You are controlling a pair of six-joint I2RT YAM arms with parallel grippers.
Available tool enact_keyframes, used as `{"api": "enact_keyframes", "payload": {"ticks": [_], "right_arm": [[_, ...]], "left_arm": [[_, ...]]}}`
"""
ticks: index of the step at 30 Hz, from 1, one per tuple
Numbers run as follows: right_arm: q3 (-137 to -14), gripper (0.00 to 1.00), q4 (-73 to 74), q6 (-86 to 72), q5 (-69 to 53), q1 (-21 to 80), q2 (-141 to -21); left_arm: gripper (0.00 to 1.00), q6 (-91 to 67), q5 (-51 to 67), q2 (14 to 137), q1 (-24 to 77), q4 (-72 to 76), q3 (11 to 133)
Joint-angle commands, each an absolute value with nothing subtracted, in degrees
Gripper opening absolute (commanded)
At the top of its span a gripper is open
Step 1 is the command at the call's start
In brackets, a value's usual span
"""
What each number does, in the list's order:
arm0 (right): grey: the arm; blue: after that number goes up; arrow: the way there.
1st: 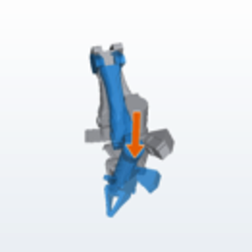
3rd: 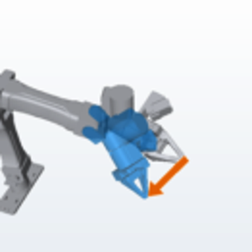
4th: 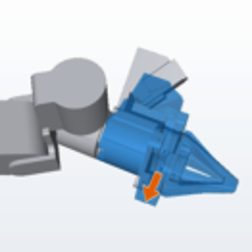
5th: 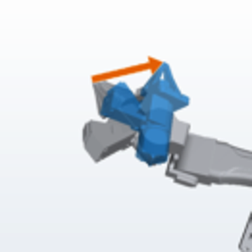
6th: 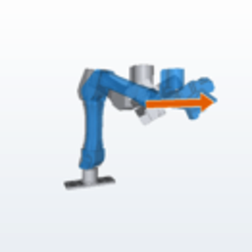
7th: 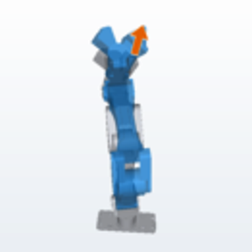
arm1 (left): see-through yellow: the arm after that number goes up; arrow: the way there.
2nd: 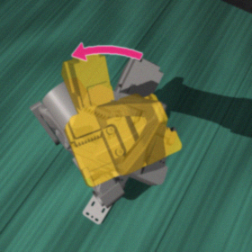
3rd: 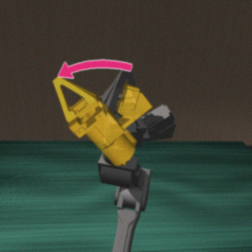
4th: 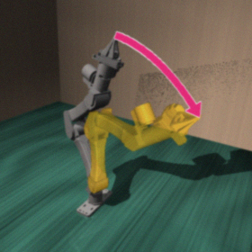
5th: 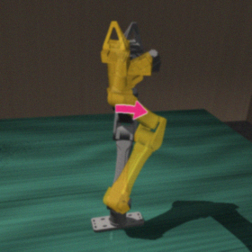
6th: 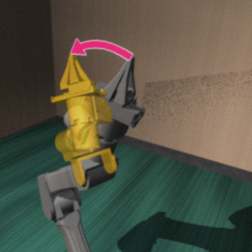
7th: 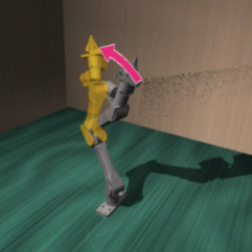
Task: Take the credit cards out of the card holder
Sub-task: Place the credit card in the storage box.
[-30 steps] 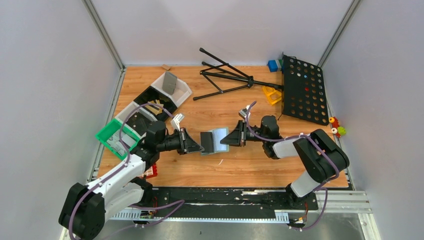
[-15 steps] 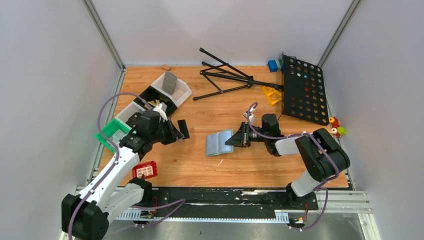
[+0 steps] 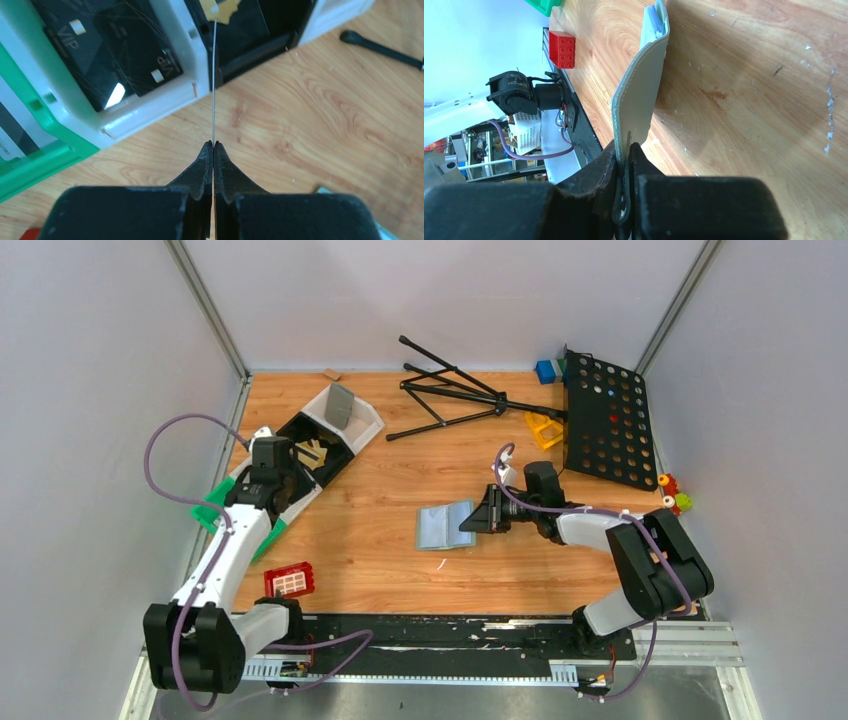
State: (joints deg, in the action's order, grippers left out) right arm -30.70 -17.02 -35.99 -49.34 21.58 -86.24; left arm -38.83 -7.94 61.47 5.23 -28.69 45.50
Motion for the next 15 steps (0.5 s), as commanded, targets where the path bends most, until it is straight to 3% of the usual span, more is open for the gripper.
{"api": "enact_keyframes", "payload": {"ticks": [1, 15], "right_arm": [[-31.59, 0.03, -18.18, -33.28, -49.98, 21.26, -85.89], [-30.5, 0.02, -19.94, -33.04, -49.75, 21.27, -86.47]], "left_arm": [[0.0, -37.62, -6.27, 63.87, 1.03, -22.41, 47.08], [0.0, -36.97, -3.28, 78.09, -9.37, -17.79, 52.64]]}}
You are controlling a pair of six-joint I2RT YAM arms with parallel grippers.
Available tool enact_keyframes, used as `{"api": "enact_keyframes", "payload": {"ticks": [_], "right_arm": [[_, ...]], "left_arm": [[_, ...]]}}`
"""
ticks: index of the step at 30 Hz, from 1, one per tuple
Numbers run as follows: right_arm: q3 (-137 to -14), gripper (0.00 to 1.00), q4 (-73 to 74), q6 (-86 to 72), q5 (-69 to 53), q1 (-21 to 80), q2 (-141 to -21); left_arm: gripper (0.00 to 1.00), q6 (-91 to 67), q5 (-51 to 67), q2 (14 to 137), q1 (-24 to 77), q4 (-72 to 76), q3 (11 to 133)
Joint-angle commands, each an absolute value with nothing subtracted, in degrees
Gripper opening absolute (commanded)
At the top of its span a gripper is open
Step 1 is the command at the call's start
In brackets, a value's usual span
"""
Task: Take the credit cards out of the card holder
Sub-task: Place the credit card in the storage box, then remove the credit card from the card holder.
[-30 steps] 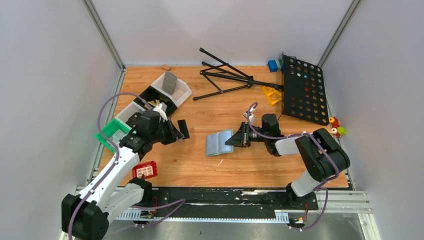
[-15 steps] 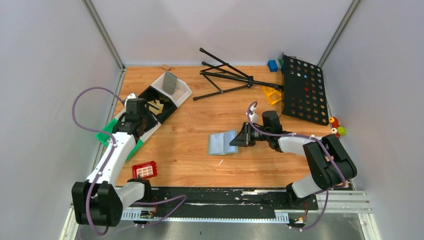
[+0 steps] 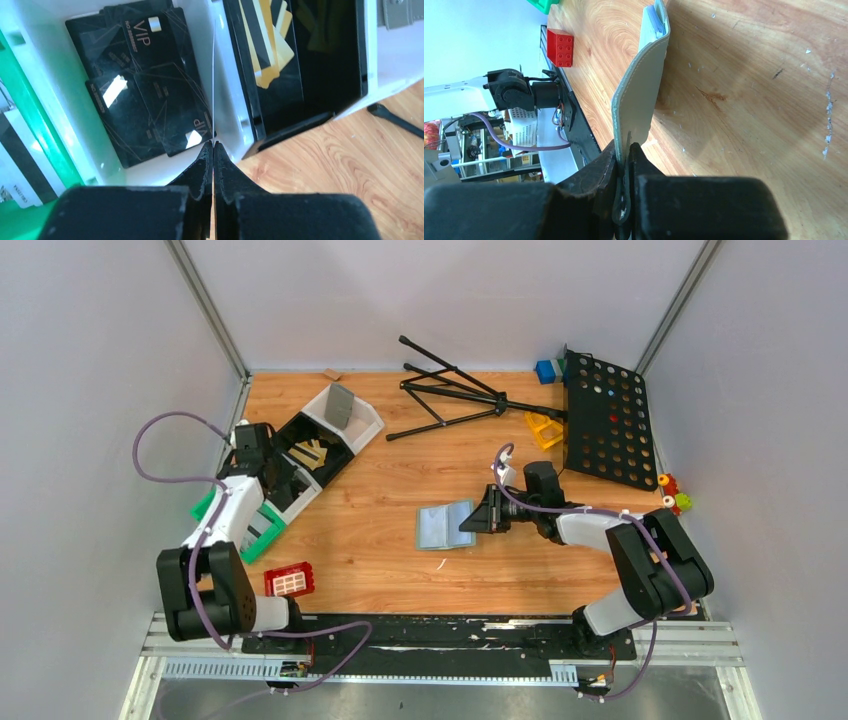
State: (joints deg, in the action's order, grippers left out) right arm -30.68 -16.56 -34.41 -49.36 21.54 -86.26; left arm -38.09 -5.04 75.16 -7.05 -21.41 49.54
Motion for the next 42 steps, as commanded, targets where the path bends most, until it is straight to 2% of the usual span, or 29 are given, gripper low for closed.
{"api": "enact_keyframes", "payload": {"ticks": [1, 8, 9, 12, 14, 22, 24, 26, 28, 32, 37, 42], "right_arm": [[-30.56, 0.02, -20.03, -33.09, -49.75, 21.31, -86.49], [-30.67, 0.02, -20.13, -33.09, -49.66, 21.28, -86.5], [-30.76, 0.02, -20.13, -33.08, -49.59, 21.27, -86.55], [-30.76, 0.03, -20.13, -33.17, -49.5, 21.27, -86.5], [-30.84, 0.03, -19.8, -33.23, -49.36, 21.34, -86.34], [-31.22, 0.03, -17.45, -33.17, -48.71, 21.31, -85.02], [-31.36, 0.03, -16.78, -33.14, -48.61, 21.28, -84.46], [-31.63, 0.03, -16.34, -33.59, -48.95, 21.29, -83.98], [-32.08, 0.03, -16.26, -34.34, -49.95, 21.27, -83.64], [-32.95, 0.0, -18.37, -37.85, -54.46, 21.03, -83.88], [-31.67, 0.0, -28.88, -47.1, -59.4, 20.48, -83.83], [-31.4, 0.0, -33.65, -53.35, -61.36, 20.48, -81.19]], "left_arm": [[0.0, -36.97, -2.4, 79.45, -9.97, -17.65, 53.13], [0.01, -38.27, 1.38, 84.34, -12.26, -15.08, 54.21], [0.05, -38.24, 0.64, 84.37, -12.34, -15.64, 54.29], [0.33, -37.41, -2.62, 83.61, -12.39, -17.88, 54.73], [0.4, -36.31, -3.64, 82.55, -12.37, -19.18, 54.75], [0.52, -33.64, -6.08, 74.42, -12.31, -24.74, 52.87], [0.53, -33.49, -2.8, 71.69, -12.29, -25.14, 51.6], [0.55, -32.88, 5.39, 68.38, -11.9, -23.11, 48.93], [0.6, -32.35, 13.09, 65.14, -9.31, -20.07, 45.93], [0.77, -31.85, 19.51, 61.11, 4.6, -14.81, 41.58], [0.83, -35.91, 26.29, 60.75, 16.74, -5.69, 36.41], [0.85, -40.21, 30.24, 58.5, 20.21, 3.38, 30.78]]}}
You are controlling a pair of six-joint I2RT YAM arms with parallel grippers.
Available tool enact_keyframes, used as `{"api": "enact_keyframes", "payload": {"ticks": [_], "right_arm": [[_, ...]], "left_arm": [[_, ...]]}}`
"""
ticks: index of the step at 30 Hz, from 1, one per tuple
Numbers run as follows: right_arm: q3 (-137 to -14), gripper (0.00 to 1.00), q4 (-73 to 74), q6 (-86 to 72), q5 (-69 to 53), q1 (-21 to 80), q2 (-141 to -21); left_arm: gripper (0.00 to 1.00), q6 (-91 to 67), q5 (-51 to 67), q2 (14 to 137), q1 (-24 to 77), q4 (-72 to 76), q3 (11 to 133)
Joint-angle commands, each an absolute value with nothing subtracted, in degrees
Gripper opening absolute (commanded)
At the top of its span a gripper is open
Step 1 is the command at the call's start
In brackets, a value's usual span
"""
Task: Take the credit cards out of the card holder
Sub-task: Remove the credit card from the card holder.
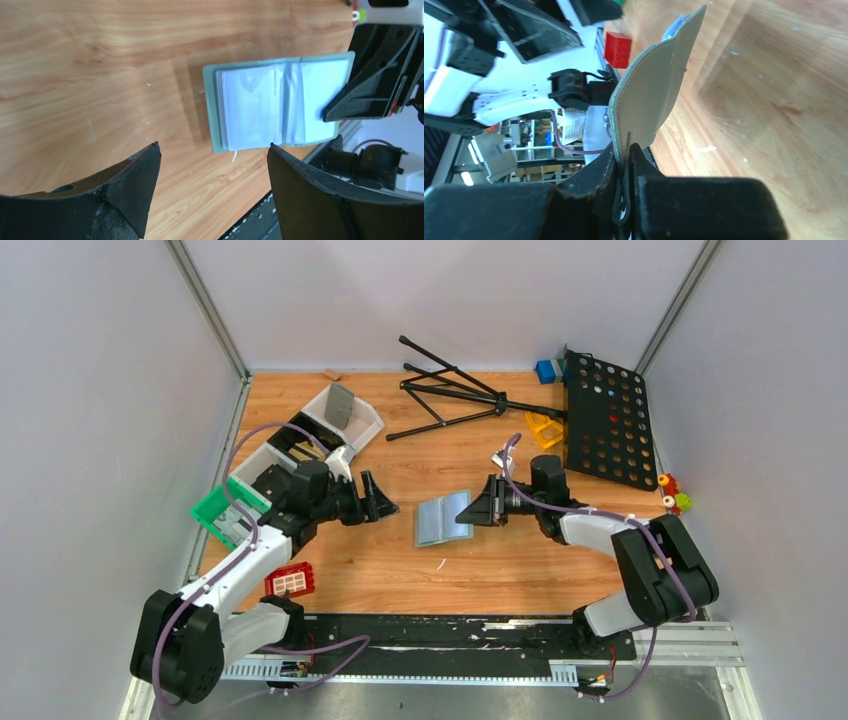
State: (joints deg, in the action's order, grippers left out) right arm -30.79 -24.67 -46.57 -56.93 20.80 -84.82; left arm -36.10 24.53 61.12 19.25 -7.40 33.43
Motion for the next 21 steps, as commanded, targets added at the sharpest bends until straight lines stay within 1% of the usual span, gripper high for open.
{"api": "enact_keyframes", "payload": {"ticks": [1, 7, 10, 12, 16, 18, 21], "right_arm": [[-31.5, 0.0, -33.62, -53.97, -61.51, 20.48, -80.29], [-32.67, 0.0, -32.9, -58.66, -62.93, 20.47, -74.35], [-34.37, 0.0, -30.24, -59.69, -63.5, 20.47, -71.07], [-35.54, 0.0, -28.6, -59.68, -63.78, 20.48, -69.26], [-37.51, 0.0, -25.78, -59.77, -63.81, 20.48, -66.43], [-38.23, 0.0, -25.17, -60.27, -63.87, 20.48, -65.49], [-38.71, 0.0, -25.51, -61.85, -63.9, 20.57, -64.36]], "left_arm": [[0.85, -41.12, 31.19, 58.11, 20.21, 4.36, 29.68], [0.85, -49.28, 39.21, 57.88, 20.24, 16.86, 24.37], [0.85, -53.5, 41.85, 57.18, 20.21, 22.46, 23.08], [0.85, -55.34, 42.56, 56.24, 20.28, 24.36, 22.65], [0.86, -55.74, 41.97, 54.61, 20.24, 22.69, 22.89], [0.85, -59.26, 43.26, 54.9, 20.28, 27.61, 22.1], [0.8, -65.99, 45.75, 56.21, 20.42, 37.64, 20.16]]}}
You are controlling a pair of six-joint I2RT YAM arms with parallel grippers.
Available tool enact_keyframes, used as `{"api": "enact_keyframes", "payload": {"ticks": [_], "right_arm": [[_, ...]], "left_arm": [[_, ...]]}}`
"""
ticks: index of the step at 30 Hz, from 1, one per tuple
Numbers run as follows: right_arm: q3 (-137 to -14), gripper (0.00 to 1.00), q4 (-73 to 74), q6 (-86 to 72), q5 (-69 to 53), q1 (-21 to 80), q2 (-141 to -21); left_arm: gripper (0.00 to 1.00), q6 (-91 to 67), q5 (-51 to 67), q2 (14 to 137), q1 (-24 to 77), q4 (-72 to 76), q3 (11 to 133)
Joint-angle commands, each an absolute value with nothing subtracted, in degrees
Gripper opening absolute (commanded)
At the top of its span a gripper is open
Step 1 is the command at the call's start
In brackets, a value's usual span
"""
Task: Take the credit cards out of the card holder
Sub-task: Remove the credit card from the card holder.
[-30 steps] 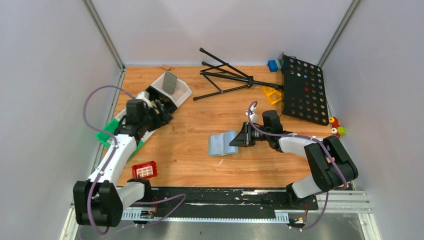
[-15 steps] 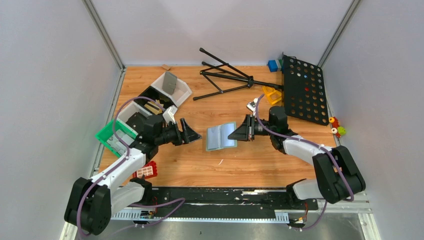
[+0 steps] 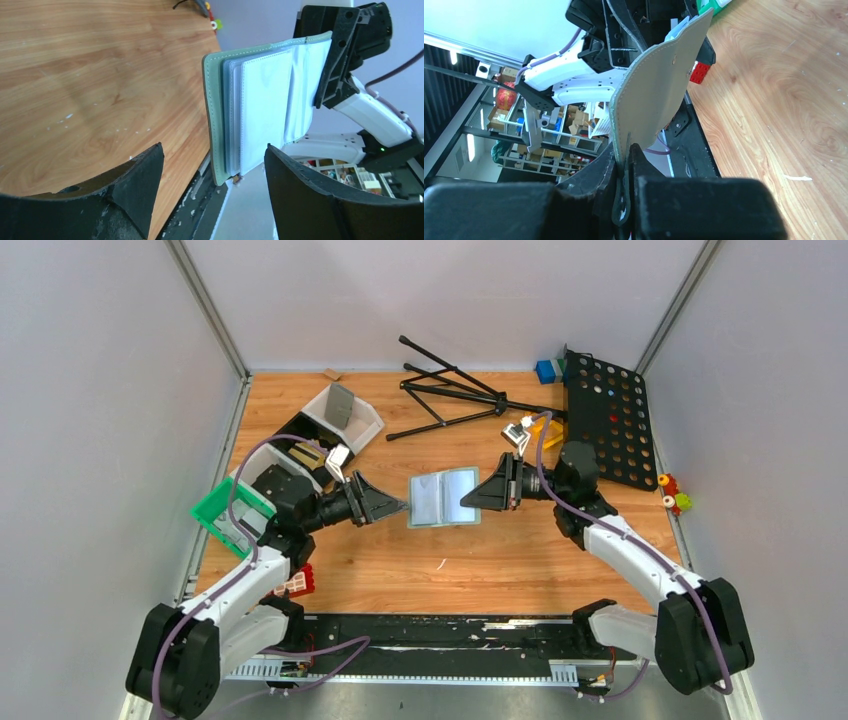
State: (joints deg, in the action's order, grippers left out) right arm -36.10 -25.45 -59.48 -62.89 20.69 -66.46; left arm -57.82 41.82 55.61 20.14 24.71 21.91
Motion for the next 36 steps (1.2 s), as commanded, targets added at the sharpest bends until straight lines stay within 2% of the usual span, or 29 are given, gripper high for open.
{"api": "enact_keyframes", "payload": {"ticks": [1, 7, 11, 14, 19, 21, 24, 26, 36], "right_arm": [[-38.75, 0.0, -25.73, -62.2, -63.91, 20.65, -64.1], [-39.2, 0.0, -26.11, -63.44, -64.15, 21.42, -63.36], [-39.11, 0.0, -26.51, -63.92, -64.16, 21.94, -63.19], [-39.12, 0.0, -26.96, -64.33, -64.34, 22.23, -63.48], [-38.48, 0.0, -27.45, -64.46, -64.36, 22.32, -63.39], [-38.19, 0.0, -26.54, -63.65, -64.21, 22.32, -63.37], [-38.54, 0.0, -21.77, -59.71, -63.34, 22.25, -63.36], [-38.6, 0.0, -18.19, -56.92, -62.37, 22.24, -63.28], [-36.27, 0.0, -15.7, -52.13, -60.1, 22.23, -65.13]], "left_arm": [[0.79, -67.62, 46.19, 56.45, 20.58, 39.87, 19.91], [0.79, -67.94, 46.98, 58.27, 21.19, 40.27, 20.73], [0.69, -71.16, 47.49, 60.54, 23.1, 47.0, 20.56], [0.67, -71.72, 48.33, 63.64, 24.42, 48.92, 21.0], [0.63, -79.23, 48.7, 68.7, 24.8, 63.47, 18.89], [0.57, -82.05, 49.01, 70.11, 24.78, 68.57, 18.37], [0.41, -86.22, 49.2, 71.56, 24.79, 75.48, 17.86], [0.35, -86.94, 49.28, 71.69, 24.79, 76.57, 17.85], [0.35, -83.35, 49.18, 70.56, 24.79, 71.5, 17.89]]}}
